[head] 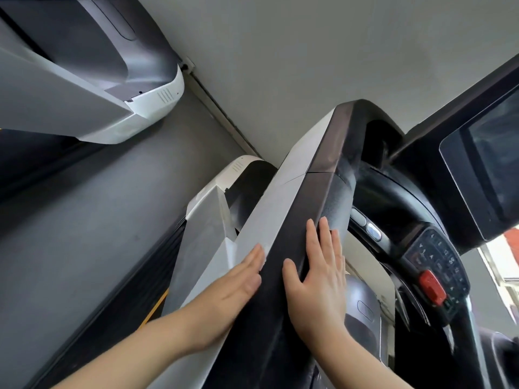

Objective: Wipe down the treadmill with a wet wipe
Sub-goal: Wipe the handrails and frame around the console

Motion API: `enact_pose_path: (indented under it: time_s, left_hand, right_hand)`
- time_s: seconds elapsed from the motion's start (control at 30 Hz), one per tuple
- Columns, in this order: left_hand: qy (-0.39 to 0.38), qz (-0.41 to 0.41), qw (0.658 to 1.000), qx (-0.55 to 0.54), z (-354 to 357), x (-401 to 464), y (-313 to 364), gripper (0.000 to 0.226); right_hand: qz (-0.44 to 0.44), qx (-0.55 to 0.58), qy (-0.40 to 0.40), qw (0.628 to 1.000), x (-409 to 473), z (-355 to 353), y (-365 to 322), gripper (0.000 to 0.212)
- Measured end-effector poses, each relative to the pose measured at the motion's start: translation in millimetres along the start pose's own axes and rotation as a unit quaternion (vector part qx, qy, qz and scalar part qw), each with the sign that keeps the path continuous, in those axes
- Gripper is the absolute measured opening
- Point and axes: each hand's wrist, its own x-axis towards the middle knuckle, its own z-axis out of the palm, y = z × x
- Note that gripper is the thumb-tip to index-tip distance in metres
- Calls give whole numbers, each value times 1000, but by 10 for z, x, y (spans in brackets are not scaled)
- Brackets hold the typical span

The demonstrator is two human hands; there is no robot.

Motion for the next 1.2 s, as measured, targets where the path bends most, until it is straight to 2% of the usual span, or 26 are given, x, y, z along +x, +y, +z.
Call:
enact_pose_path:
  time_s: [0.07, 0.17, 0.3, 0.43, 0.63, 0.73, 0.8, 0.9, 0.93, 1.0, 1.07, 1.2]
  left_hand:
    - [-10, -26, 999, 36, -90, 255, -58, 57]
    - [12, -87, 990, 106, -220, 756, -182, 53]
    - [51, -131, 987, 78, -307, 1164, -276, 56]
    - [75, -170, 981, 46, -346, 1210, -365, 59]
    - [73, -103, 992, -3, -248, 1024, -167, 56]
    - [67, -42, 997, -16, -134, 851, -35, 66]
    - [54, -10, 998, -11, -50, 691, 57, 62]
    - [9, 50, 999, -6, 82, 385, 150, 71]
    - [-13, 76, 997, 24, 127, 298, 183, 67]
    - [-47, 112, 980, 159, 198, 203, 237, 53]
    - [-61, 94, 963, 243, 209, 189, 310, 49]
    - [-33, 68, 967, 243, 138, 337, 339, 56]
  right_hand:
    - [2, -6, -3, 1000, -1, -6, -6, 77]
    - [4, -7, -3, 1000, -11, -3, -7, 77]
    - [2, -4, 0, 1000, -10, -1, -7, 76]
    - [-5, 8, 6, 1000, 6, 6, 5, 74]
    - [-6, 6, 4, 1000, -2, 3, 13, 75]
    - [-9, 6, 3, 1000, 8, 14, 24, 75]
    - [-15, 10, 4, 1000, 11, 23, 40, 74]
    - [-14, 56, 10, 998, 9, 28, 64, 70]
    - [-10, 82, 17, 996, 8, 30, 72, 71]
    - [0, 132, 36, 991, -6, 36, 94, 75]
    - [1, 157, 32, 987, -1, 36, 109, 71]
    - [-85, 87, -19, 992, 240, -72, 246, 56]
